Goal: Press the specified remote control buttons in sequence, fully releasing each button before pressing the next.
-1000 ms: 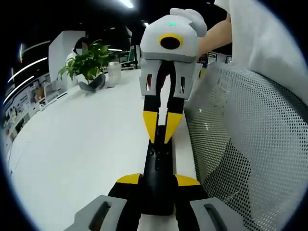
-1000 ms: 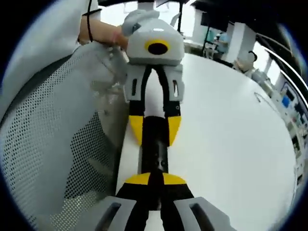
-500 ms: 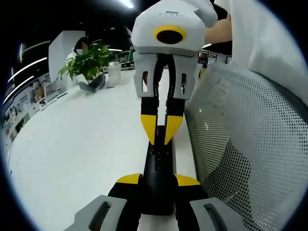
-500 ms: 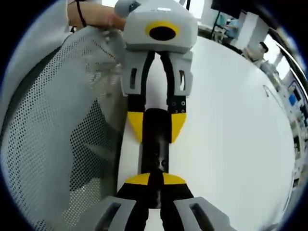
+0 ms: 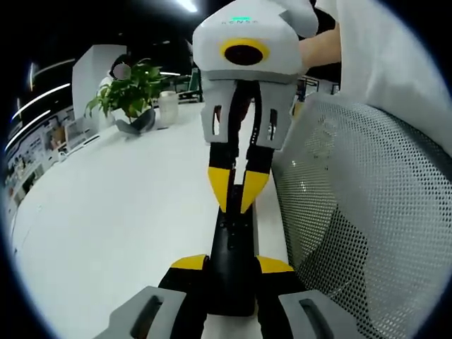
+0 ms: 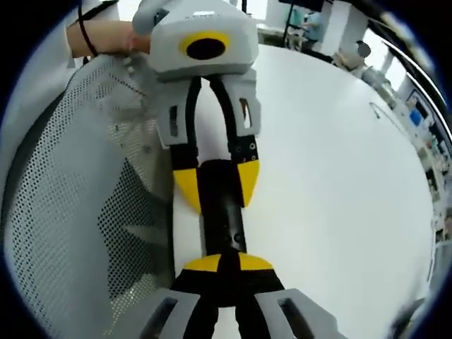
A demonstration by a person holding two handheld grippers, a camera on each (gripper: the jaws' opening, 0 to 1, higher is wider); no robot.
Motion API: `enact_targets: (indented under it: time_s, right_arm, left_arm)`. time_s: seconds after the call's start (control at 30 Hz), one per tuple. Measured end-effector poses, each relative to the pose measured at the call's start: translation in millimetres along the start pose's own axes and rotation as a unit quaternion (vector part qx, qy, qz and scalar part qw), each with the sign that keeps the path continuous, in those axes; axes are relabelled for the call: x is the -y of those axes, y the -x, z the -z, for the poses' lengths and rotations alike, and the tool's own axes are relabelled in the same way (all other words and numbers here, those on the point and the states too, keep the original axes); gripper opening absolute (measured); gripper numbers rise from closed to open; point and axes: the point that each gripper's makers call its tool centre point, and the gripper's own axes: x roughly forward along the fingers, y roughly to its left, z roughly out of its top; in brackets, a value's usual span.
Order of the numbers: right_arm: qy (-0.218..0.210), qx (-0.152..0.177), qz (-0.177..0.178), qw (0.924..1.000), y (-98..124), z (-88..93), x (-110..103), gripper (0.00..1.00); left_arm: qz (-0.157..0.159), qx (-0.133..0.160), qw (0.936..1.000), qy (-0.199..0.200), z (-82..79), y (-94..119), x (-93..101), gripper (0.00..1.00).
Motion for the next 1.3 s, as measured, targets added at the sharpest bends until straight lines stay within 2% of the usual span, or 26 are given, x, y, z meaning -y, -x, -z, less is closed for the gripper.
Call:
enact_targets:
  time_s: [0.07, 0.13, 0.2, 0.33, 0.43, 0.5, 0.53, 0.57, 0.63, 0.77, 1.0, 1.17, 1.3]
  right_arm:
    - [-0.03, 0.011, -0.012, 0.9994, 0.2, -0.5, 1.1, 0.03]
    - [-0.037, 0.02, -0.014, 0.999, 0.6, -0.7, 1.3, 0.03]
    - [-0.031, 0.048, -0.004, 0.9984, 1.8, -1.0, 0.6, 0.03]
    - [0.003, 0.066, 0.02, 0.9976, 2.3, -2.3, -2.1, 0.03]
    - [-0.018, 0.085, 0.031, 0.9957, 2.8, -2.3, -2.0, 0.03]
    - [0.007, 0.094, 0.037, 0.9949, 2.9, -2.5, -2.6, 0.03]
    - [0.034, 0.098, 0.039, 0.9938, 2.4, -4.4, -4.5, 0.02]
    - [0.061, 0.096, 0.042, 0.9926, 2.2, -4.8, -5.7, 0.01]
    - [0.082, 0.091, 0.041, 0.9916, 1.6, -5.1, -6.5, 0.0]
    - [0.083, 0.084, 0.03, 0.9926, 1.1, -5.1, -6.0, 0.0]
    - [0.144, 0.05, 0.023, 0.9881, -0.8, -5.9, -7.6, 0.0]
    - [0.138, 0.021, 0.012, 0.9902, -2.2, -6.5, -5.8, 0.0]
    - [0.101, 0.021, 0.005, 0.9946, -1.3, -5.1, -4.4, 0.0]
  left_arm:
    - [0.0, 0.001, 1.0, 0.0, 0.0, -0.1, 0.0, 0.25]
    - [0.0, 0.001, 1.0, 0.0, 0.0, -0.1, 0.0, 0.25]
    - [0.0, 0.001, 1.0, 0.0, 0.0, -0.2, -0.1, 0.25]
    - [0.001, 0.0, 1.0, 0.0, 0.1, -0.3, 0.1, 0.25]
    - [0.001, 0.0, 1.0, -0.001, 0.2, -0.3, 0.2, 0.25]
    - [0.001, 0.0, 1.0, -0.001, 0.2, -0.4, 0.2, 0.25]
    - [0.001, 0.0, 1.0, -0.002, 0.2, -0.4, 0.2, 0.25]
    - [0.001, 0.0, 1.0, -0.002, 0.2, -0.3, 0.3, 0.25]
    - [0.001, 0.0, 1.0, -0.002, 0.2, -0.4, 0.3, 0.25]
    - [0.001, 0.0, 1.0, -0.002, 0.2, -0.4, 0.3, 0.25]
    - [0.002, 0.0, 1.0, -0.002, 0.3, -0.3, 0.5, 0.25]
    - [0.002, 0.0, 1.0, -0.002, 0.3, 0.0, 0.5, 0.25]
    - [0.003, 0.0, 1.0, -0.002, 0.3, 0.1, 0.6, 0.25]
